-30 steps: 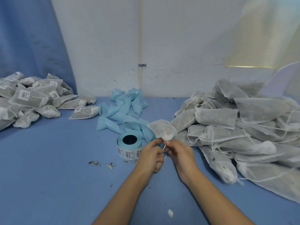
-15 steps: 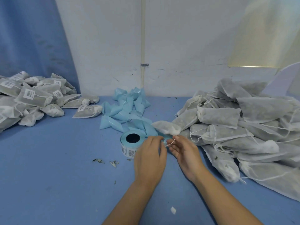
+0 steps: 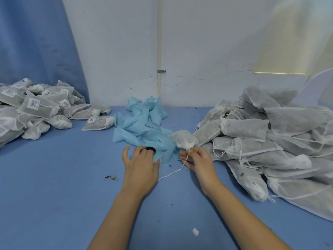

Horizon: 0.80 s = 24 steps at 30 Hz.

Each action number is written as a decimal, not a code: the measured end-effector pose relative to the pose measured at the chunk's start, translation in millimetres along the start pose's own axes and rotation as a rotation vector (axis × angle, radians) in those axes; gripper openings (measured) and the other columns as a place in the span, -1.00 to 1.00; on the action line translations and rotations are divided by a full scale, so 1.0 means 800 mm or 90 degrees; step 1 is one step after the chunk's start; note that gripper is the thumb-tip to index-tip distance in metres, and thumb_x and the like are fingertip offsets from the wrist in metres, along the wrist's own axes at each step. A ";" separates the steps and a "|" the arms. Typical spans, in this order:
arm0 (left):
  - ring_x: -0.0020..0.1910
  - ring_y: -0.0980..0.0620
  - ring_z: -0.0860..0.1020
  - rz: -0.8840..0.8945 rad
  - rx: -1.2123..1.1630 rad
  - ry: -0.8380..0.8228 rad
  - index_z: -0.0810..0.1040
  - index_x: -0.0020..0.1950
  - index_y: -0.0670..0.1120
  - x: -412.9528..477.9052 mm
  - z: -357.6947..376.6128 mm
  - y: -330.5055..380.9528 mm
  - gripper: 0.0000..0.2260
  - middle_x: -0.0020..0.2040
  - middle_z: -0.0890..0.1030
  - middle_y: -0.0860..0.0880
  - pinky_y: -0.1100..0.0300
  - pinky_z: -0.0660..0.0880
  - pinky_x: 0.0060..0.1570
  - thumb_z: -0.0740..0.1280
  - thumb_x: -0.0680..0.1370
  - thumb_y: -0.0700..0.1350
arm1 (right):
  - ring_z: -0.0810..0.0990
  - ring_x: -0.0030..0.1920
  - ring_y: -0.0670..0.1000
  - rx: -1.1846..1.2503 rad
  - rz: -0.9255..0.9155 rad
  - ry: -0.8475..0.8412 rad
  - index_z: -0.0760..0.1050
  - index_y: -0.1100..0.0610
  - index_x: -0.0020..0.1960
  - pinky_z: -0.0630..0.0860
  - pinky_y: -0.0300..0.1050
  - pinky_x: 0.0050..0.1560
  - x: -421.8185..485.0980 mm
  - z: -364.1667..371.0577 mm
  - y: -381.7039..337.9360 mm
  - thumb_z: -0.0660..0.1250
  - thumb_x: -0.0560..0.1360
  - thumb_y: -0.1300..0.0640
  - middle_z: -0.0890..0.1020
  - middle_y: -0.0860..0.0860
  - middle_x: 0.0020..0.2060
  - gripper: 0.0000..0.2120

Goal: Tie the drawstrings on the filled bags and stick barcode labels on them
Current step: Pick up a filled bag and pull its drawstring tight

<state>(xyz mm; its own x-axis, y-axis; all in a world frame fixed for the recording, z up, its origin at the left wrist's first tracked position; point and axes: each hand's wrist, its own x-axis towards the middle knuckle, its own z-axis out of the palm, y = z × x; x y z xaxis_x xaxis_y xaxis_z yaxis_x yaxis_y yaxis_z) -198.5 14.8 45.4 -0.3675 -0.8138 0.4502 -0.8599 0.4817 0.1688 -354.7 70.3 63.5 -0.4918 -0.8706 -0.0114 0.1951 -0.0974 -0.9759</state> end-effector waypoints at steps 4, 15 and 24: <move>0.20 -0.01 0.37 -0.098 0.056 0.062 0.48 0.11 -0.08 0.009 0.003 -0.011 -0.78 0.03 0.53 0.03 0.01 -0.08 0.29 0.11 0.60 -0.04 | 0.63 -0.20 0.00 0.086 0.060 -0.002 0.50 0.27 -0.13 0.63 -0.21 -0.15 -0.001 0.020 -0.003 0.22 0.56 0.32 0.65 0.13 -0.25 -0.88; 0.10 -0.06 0.46 -0.217 -0.341 0.139 0.47 0.08 -0.12 0.003 -0.022 0.035 -0.85 0.07 0.54 -0.02 0.13 0.31 0.07 0.28 0.56 -0.09 | 0.58 -0.25 -0.04 0.202 0.127 0.004 0.56 0.28 -0.22 0.59 -0.25 -0.11 -0.006 0.035 0.011 0.29 0.51 0.34 0.62 0.08 -0.33 -0.85; -0.22 -0.03 0.66 -0.325 -1.007 -0.076 0.44 0.06 -0.08 -0.024 -0.022 0.089 -0.90 -0.11 0.66 -0.18 0.12 0.62 -0.24 0.20 0.61 -0.25 | 0.58 -0.40 -0.04 0.186 0.133 -0.090 0.57 0.18 -0.16 0.43 -0.25 -0.54 -0.014 0.019 0.013 0.30 0.52 0.23 0.57 0.11 -0.30 -0.89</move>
<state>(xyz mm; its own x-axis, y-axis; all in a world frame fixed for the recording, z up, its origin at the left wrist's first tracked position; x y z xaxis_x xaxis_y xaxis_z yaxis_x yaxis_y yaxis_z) -246.7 70.8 63.8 -0.2672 -0.9634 0.0206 0.2636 -0.0526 0.9632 -334.4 71.5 57.1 -0.2983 -0.9420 -0.1537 0.5227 -0.0265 -0.8521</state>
